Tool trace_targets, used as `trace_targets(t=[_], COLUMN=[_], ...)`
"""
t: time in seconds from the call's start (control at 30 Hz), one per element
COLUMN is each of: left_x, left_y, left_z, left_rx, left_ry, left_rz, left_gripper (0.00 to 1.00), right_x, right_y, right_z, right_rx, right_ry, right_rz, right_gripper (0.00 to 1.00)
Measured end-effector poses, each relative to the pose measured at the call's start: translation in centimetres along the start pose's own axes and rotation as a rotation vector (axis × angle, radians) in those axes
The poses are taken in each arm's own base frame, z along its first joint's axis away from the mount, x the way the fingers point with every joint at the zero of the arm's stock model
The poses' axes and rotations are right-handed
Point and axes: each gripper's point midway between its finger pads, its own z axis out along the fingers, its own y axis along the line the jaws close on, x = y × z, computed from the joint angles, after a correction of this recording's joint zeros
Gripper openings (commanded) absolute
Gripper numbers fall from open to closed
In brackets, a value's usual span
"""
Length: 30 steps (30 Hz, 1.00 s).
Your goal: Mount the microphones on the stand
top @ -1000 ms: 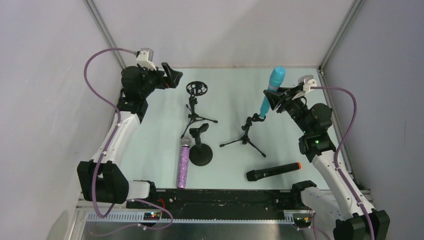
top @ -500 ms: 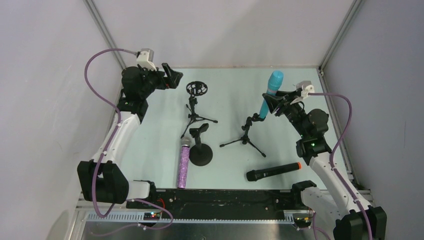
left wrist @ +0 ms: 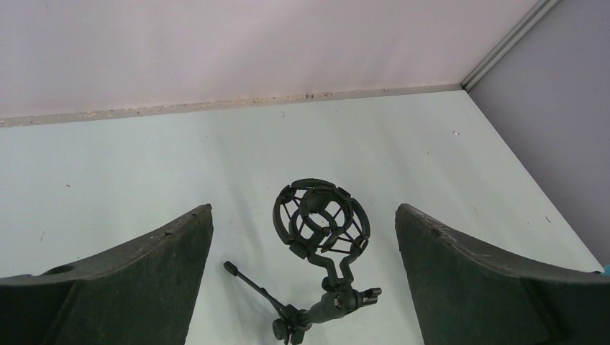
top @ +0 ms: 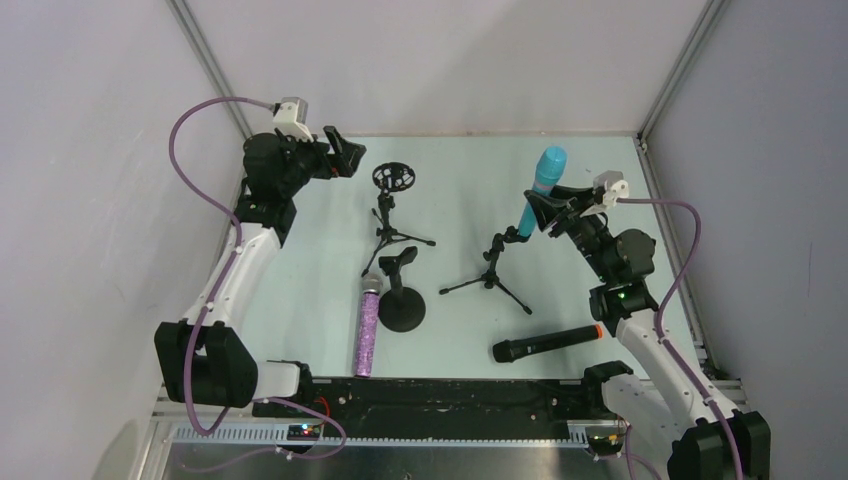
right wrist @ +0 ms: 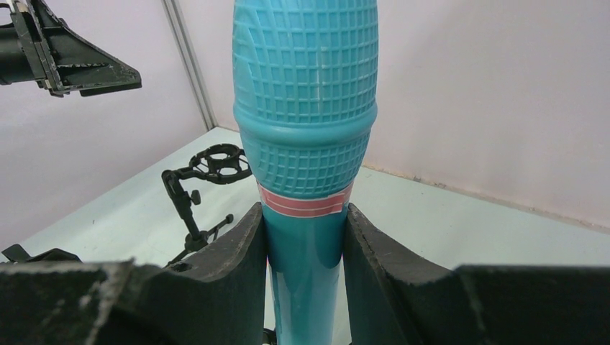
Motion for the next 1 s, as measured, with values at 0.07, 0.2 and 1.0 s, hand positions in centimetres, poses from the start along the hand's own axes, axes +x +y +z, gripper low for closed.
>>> trace_targets(t=[0.07,0.2,1.0], left_x=[0.00,0.00,0.05], left_y=[0.00,-0.01,0.02], left_z=[0.00,0.00,0.01], left_rx=[0.000,0.000,0.000], left_ry=[0.000,0.000,0.000], left_rz=[0.000,0.000,0.000], left_gripper=[1.00,1.00,1.00], right_x=[0.04,0.15,0.82], right_y=[0.09,0.14,0.43], right_z=[0.00,-0.09,-0.63], right_rx=[-0.003,-0.006,-0.019], right_ry=[-0.003,-0.010,-0.034], right_rz=[-0.001,-0.002,-0.010], right_gripper=[0.00,0.00,0.00])
